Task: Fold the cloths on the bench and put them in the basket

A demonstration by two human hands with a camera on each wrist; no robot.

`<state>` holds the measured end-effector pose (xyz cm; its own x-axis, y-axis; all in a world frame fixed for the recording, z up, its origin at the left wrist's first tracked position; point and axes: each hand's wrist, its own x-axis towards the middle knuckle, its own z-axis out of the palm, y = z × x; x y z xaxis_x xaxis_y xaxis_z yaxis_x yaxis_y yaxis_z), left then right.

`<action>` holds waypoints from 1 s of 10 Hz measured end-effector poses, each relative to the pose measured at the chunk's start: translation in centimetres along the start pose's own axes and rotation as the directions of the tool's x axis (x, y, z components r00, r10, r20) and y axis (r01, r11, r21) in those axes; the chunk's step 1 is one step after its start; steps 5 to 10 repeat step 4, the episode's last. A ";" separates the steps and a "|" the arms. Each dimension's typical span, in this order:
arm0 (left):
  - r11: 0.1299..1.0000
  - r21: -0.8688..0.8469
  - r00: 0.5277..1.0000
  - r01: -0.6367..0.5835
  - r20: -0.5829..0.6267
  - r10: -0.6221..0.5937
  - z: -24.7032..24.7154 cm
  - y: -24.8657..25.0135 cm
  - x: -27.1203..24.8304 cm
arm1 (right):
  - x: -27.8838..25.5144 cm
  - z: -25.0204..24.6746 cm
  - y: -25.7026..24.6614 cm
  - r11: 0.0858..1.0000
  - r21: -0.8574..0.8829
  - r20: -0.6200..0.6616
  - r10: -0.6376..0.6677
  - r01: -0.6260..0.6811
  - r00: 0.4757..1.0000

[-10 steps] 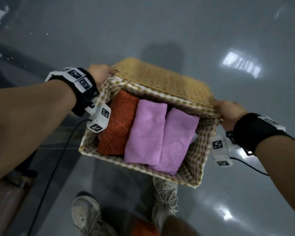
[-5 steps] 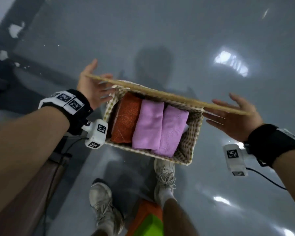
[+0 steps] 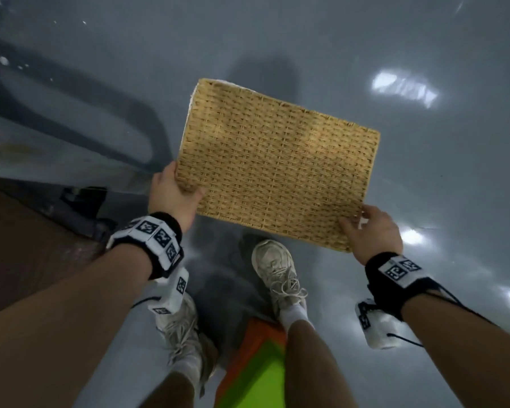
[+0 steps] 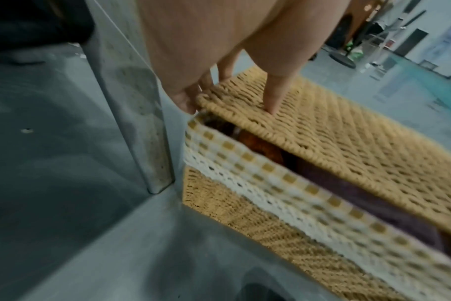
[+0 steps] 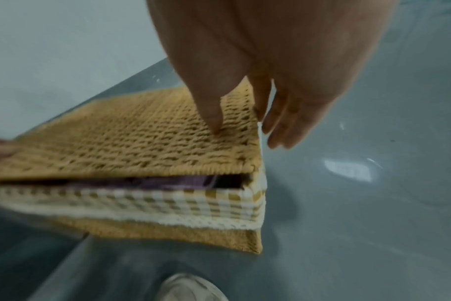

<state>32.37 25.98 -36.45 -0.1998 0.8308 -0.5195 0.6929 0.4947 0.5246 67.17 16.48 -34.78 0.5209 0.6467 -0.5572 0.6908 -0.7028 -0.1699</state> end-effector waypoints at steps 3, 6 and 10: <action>0.994 0.101 0.999 0.048 0.020 -0.050 -1.2 0.2 -0.5 | 0.2 -0.9 -1.7 0.996 -0.078 0.122 0.054 -0.045 0.991; 0.997 -0.053 0.999 0.052 -0.012 -0.053 -5.7 2.2 -1.9 | -0.9 -6.2 -6.3 0.996 -0.034 0.174 -0.073 0.080 0.982; 0.997 -0.053 0.999 0.052 -0.012 -0.053 -5.7 2.2 -1.9 | -0.9 -6.2 -6.3 0.996 -0.034 0.174 -0.073 0.080 0.982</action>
